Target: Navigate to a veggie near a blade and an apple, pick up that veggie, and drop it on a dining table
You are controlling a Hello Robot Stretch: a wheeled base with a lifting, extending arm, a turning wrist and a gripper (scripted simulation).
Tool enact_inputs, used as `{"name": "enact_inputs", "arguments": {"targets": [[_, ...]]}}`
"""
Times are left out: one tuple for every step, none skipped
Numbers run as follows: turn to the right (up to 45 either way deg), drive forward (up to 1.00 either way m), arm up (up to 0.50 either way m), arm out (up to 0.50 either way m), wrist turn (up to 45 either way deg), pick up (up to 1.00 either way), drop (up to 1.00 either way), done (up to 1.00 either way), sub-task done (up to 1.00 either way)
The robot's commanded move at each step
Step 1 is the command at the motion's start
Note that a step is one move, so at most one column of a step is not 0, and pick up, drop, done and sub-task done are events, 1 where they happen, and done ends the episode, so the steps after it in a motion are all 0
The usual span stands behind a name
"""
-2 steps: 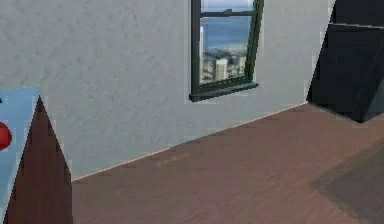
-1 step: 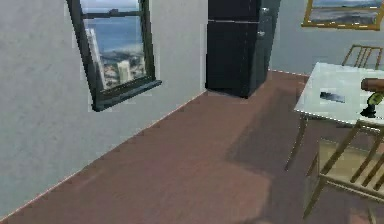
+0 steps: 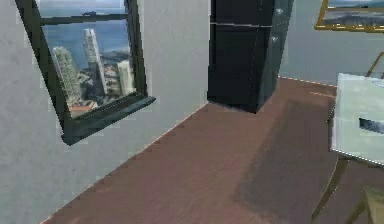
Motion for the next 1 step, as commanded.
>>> {"name": "enact_inputs", "arguments": {"targets": [[-45.0,0.00,0.00,0.00,0.0,0.00,0.00,0.00,0.00]]}}
